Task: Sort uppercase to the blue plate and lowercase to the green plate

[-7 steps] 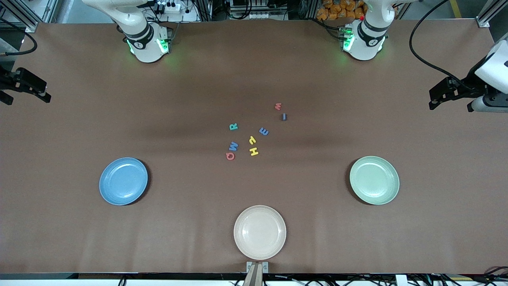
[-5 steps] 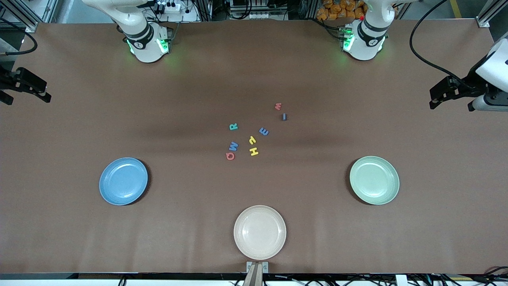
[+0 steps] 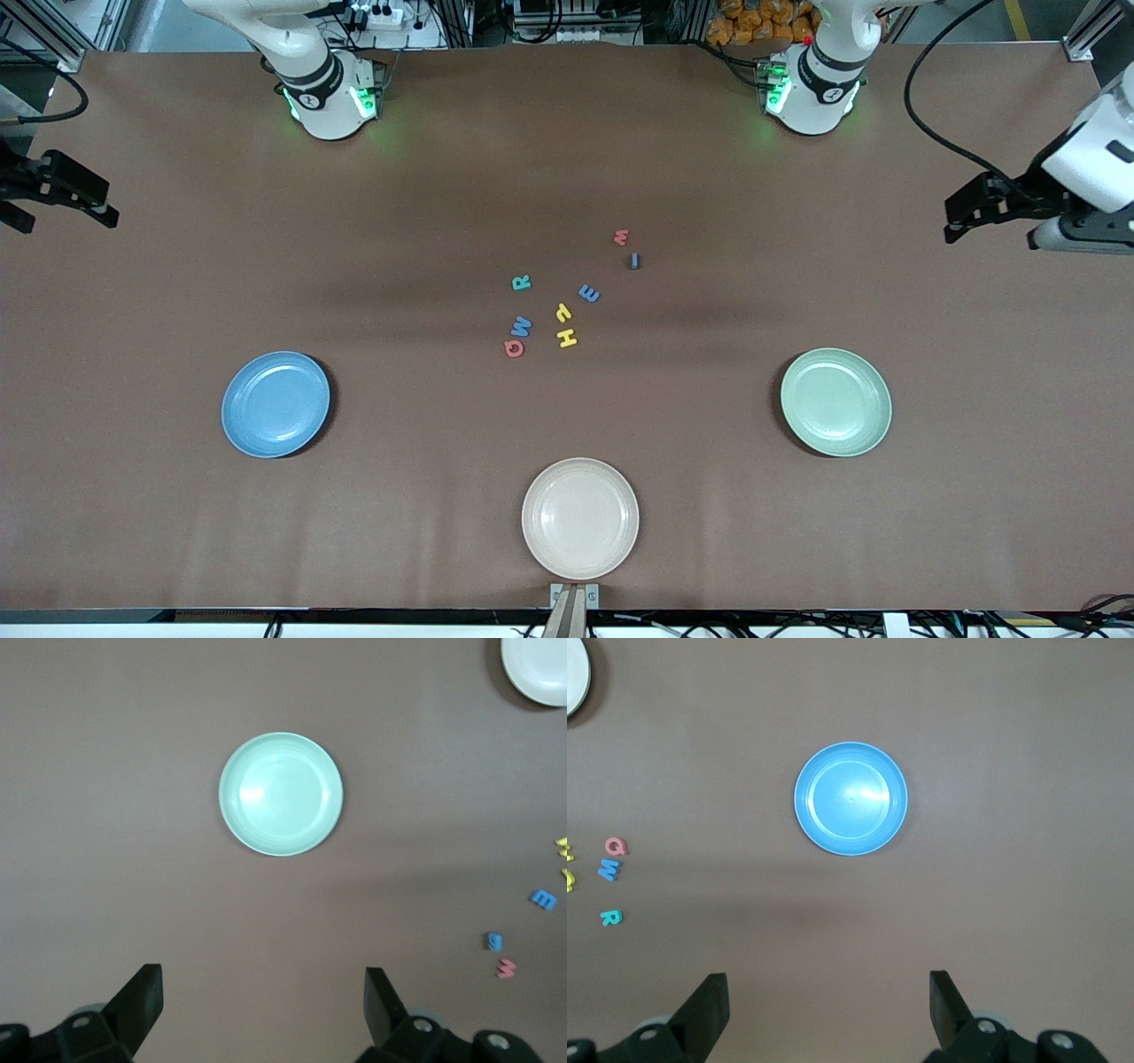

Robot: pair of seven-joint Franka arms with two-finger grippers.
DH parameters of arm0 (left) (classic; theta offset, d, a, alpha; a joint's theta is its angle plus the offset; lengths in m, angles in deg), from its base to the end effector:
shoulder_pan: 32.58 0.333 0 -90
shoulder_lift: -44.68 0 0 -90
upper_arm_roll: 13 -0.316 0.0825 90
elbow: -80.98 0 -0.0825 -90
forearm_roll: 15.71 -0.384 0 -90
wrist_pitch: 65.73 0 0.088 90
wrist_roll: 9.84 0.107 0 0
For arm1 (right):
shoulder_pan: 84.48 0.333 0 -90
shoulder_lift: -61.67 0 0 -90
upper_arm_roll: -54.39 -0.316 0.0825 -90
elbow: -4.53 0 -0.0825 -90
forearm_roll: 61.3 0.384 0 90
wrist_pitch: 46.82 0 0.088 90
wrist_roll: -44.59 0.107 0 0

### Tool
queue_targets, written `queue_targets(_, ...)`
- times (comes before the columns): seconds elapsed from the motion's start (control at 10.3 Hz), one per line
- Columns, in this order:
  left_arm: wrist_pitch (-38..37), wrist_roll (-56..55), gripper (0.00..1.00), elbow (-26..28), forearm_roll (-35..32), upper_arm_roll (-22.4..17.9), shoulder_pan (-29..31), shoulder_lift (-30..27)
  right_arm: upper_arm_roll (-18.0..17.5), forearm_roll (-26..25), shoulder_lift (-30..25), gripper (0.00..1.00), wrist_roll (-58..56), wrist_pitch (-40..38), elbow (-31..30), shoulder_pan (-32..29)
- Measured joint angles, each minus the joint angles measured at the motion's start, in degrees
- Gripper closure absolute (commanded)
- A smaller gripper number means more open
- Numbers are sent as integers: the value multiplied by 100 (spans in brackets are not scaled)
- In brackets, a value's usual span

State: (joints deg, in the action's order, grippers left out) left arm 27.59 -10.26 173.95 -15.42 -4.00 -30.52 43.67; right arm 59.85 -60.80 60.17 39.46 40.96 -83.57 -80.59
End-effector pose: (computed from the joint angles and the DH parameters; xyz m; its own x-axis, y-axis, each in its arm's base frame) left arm 0.5499 -0.0682 0.6147 0.9933 -0.1133 0.0235 -0.1134 -0.9936 0.0025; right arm 0.5427 -0.0147 0.6510 0.9978 0.0624 0.0214 0.0626 -0.9980 -0.0093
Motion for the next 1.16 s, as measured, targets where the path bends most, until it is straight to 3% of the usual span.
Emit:
queue_targets(0.29,5,-1097,0,188,17,719,-152,189,-36,3,272,0,406,230,-237,483)
queue_targets(0.58,331,-1402,0,368,17,1076,-220,457,-56,48,759,0,810,549,-429,1050)
queue_targets(0.87,1143,-2023,0,1009,17,1473,-237,520,-71,192,966,0,1667,1581,-1233,1716)
queue_targets(1.16,2152,-2438,0,1921,17,1821,-264,581,-86,226,1232,0,2972,2086,-1828,2640)
